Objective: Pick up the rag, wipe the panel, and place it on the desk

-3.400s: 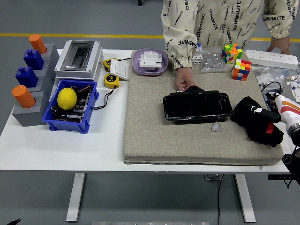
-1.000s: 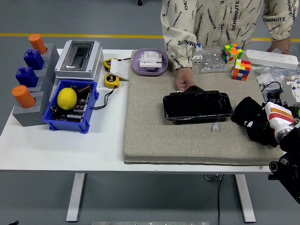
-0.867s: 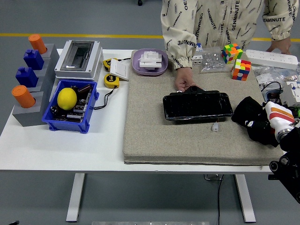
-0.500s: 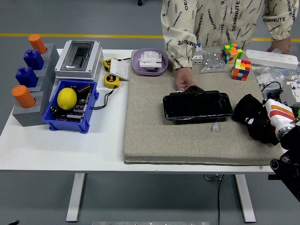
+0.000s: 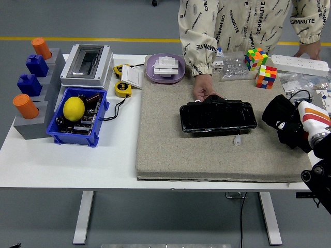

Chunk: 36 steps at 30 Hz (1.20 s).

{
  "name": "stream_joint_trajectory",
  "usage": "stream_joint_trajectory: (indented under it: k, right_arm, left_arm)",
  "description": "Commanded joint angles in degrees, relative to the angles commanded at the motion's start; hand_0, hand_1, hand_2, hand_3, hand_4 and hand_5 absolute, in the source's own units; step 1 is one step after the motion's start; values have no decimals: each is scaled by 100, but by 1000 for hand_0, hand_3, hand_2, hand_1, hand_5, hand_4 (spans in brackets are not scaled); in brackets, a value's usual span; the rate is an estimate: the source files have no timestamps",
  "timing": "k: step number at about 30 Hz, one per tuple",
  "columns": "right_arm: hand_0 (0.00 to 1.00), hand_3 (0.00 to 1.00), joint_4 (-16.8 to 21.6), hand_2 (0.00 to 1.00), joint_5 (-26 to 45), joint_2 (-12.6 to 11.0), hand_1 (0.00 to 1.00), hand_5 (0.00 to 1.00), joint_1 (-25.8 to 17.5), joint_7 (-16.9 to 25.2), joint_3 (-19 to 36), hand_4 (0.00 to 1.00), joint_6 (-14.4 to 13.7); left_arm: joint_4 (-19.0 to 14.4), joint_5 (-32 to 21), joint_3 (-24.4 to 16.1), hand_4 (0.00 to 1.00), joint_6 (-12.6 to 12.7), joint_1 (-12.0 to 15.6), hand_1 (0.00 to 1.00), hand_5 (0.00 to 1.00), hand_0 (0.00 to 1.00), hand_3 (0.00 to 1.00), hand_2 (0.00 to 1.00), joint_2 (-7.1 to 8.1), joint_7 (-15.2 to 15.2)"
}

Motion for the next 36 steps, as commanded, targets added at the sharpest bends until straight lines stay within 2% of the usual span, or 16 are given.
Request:
stream_joint_trajectory:
  k: [8,9,19,36]
  right_arm:
    - [344,528,-56,518,52,135,451,313,261,-13,-103,825,2]
    - [344,531,-71,520,66,156,453,253,295,-12,-114,813,3]
    - [344,535,-223,519,70,333,451,238,591,-30,-231,825,5]
    - [344,535,-417,518,188,560,451,231,665,-37,-269,832,4]
  left_arm:
    - [9,0,-6,677,2,11,661,442,651,579,695,3,4]
    - [12,-1,-5,677,2,14,661,443,651,581,695,3,5]
    - [14,-11,15,677,0,10,661,443,653,579,695,6,5]
    - [23,-32,74,676,-2,18,661,443,651,580,695,30,8]
